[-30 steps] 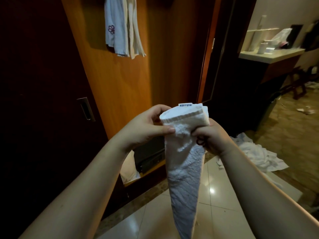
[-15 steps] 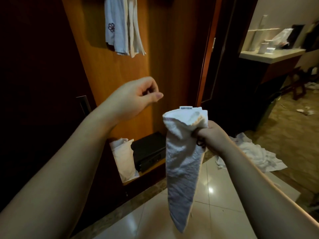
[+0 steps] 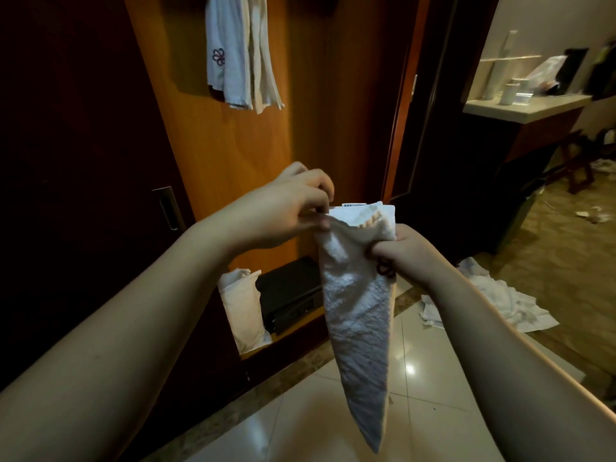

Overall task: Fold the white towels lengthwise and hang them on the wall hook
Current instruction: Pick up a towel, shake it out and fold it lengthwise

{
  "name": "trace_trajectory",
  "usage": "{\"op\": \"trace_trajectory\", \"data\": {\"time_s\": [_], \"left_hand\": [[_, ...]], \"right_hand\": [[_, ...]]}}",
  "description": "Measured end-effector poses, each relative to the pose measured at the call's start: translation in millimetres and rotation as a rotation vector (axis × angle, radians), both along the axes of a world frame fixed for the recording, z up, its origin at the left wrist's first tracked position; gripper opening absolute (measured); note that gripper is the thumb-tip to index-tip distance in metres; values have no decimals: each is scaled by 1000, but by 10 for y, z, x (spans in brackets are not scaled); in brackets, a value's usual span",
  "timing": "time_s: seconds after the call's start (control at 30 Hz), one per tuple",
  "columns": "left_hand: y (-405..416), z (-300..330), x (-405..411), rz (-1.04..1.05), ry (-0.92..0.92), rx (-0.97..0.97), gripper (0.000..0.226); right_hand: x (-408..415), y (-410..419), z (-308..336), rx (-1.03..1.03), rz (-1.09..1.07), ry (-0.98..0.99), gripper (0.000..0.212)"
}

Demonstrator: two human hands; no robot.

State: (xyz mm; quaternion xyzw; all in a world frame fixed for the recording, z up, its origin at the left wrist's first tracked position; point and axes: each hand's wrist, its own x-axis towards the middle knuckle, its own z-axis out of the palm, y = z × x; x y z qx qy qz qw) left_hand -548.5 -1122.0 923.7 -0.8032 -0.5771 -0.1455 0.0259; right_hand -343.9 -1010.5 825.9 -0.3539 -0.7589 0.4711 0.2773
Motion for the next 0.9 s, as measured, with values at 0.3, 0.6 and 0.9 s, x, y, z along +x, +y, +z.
{"op": "trace_trajectory", "data": {"time_s": [0.3, 0.6, 0.9], "left_hand": [[26, 64, 35, 63, -25, -98, 9], [25, -266, 71, 70, -1151, 28, 43], [125, -558, 68, 99, -1448, -324, 34]], "right_hand": [[42, 14, 30, -21, 74, 62, 33], [-71, -124, 166, -241, 228, 373, 64], [-297, 17, 453, -176, 79, 446, 80]]}}
